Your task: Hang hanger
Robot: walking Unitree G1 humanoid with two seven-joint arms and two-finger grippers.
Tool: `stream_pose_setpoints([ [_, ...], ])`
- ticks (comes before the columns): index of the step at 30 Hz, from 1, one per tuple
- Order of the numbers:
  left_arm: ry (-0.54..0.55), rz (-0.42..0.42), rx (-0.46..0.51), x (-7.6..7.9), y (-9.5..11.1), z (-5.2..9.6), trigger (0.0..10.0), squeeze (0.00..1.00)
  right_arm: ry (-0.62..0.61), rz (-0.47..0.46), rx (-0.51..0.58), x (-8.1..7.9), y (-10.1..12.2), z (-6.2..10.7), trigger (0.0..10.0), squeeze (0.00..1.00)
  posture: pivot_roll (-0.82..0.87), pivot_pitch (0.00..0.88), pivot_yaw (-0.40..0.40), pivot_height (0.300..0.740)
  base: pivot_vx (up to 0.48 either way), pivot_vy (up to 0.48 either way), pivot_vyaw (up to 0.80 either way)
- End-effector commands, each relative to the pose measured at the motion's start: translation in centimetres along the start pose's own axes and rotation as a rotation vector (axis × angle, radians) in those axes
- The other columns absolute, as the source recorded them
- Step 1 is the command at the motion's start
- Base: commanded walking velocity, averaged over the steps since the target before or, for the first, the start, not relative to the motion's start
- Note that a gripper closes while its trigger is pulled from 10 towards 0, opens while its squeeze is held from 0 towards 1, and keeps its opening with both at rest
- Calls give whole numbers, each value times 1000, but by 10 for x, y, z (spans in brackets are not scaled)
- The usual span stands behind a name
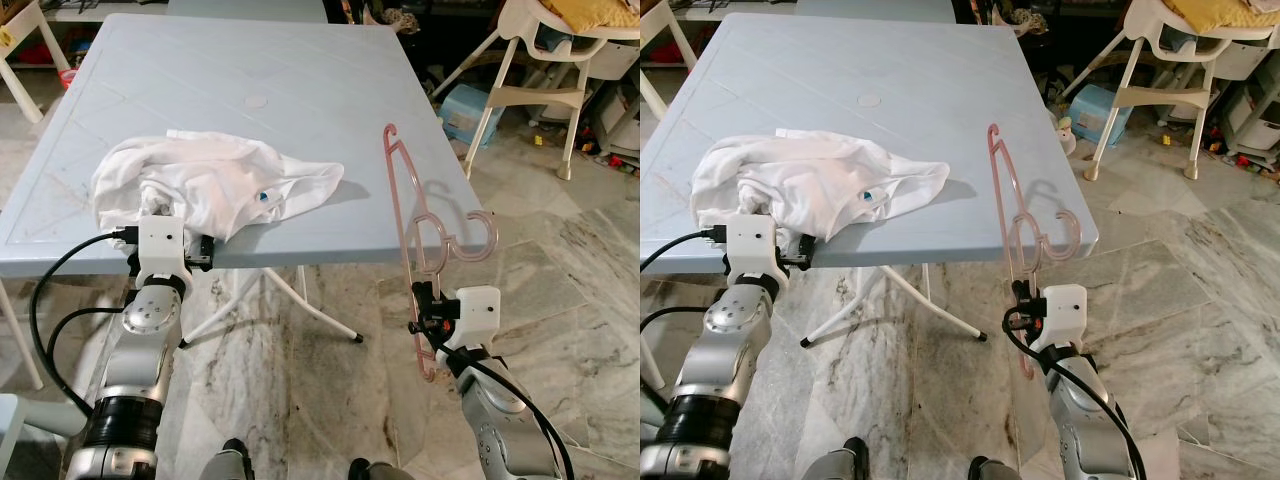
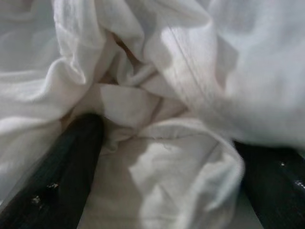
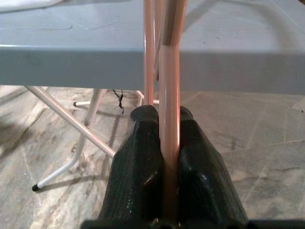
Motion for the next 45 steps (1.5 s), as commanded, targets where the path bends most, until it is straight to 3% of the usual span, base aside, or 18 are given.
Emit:
stream_pose_setpoints([
  [1,17,-9,-33,-6,-7,-4,10000,965,-3,3,-50,1,-10,5,10000,0,-29,158,-56,740,0,0,0],
  [2,20,-17,-40,-7,-7,-9,10000,773,-4,3,-50,1,-10,5,10000,0,-29,158,-56,740,0,0,0],
  [3,22,-23,-45,-8,-7,-12,10000,773,-4,3,-51,1,-10,5,10000,0,-29,158,-56,740,0,0,0],
  [6,50,-25,-45,-12,-3,-22,10000,404,-2,4,-53,1,-10,6,10000,0,-30,161,-59,740,0,0,0],
  [7,55,-28,-44,-13,-2,-25,10000,404,-1,4,-53,0,-10,6,10000,0,-30,161,-59,740,0,0,0],
  [8,93,-36,-39,-18,4,-32,10000,0,1,3,-54,-1,-10,6,10000,0,-33,159,-62,740,0,0,0],
  [11,128,-70,-10,-22,17,-39,10000,0,1,2,-54,-2,-10,6,10000,0,-35,160,-62,740,0,0,0],
  [18,248,-146,159,-36,72,-54,10000,0,-8,2,-48,-2,-9,7,10000,0,-59,159,-49,740,0,0,0],
  [19,248,-146,159,-36,72,-54,10000,0,-8,2,-48,-2,-9,7,10000,0,-59,159,-49,740,0,0,0],
  [20,244,-137,219,-32,91,-57,10000,0,-22,1,-51,0,-10,9,10000,0,-68,161,-40,740,0,0,0],
  [23,213,-118,255,-25,94,-57,10000,0,-31,-2,-55,0,-12,13,10000,0,-75,162,-35,740,0,0,0],
  [26,182,-104,273,-18,89,-55,10000,0,-36,-4,-56,1,-12,14,10000,0,-78,164,-32,740,0,0,0],
  [28,133,-99,274,-9,73,-50,10000,0,-40,-6,-55,1,-12,15,10000,0,-78,162,-32,740,0,0,0],
  [33,112,-97,243,-6,45,-41,10000,0,-42,-5,-52,2,-10,14,10000,0,-75,159,-35,740,0,0,0],
  [37,63,-98,257,-2,16,-16,10000,0,-44,0,-45,7,-7,12,10000,0,-59,159,-41,740,0,0,0],
  [42,24,-93,272,6,8,4,10000,0,-43,4,-42,9,-7,10,10000,0,-45,156,-42,740,0,0,0],
  [45,-49,-100,269,19,0,18,10000,0,-49,8,-37,10,-5,8,10000,0,-38,151,-39,740,0,0,0],
])
Point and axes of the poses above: a point about 5 cm out from each wrist's last joint towards the gripper, its own z axis pointing back from the gripper into the wrist, its own y axis along the axis of the wrist's last joint, x = y × z, the point moved 1 cm from there along -z, pointing out of the wrist towards the gripper, and after that the axes turned 9 degrees about z, right-handed, at the moved point
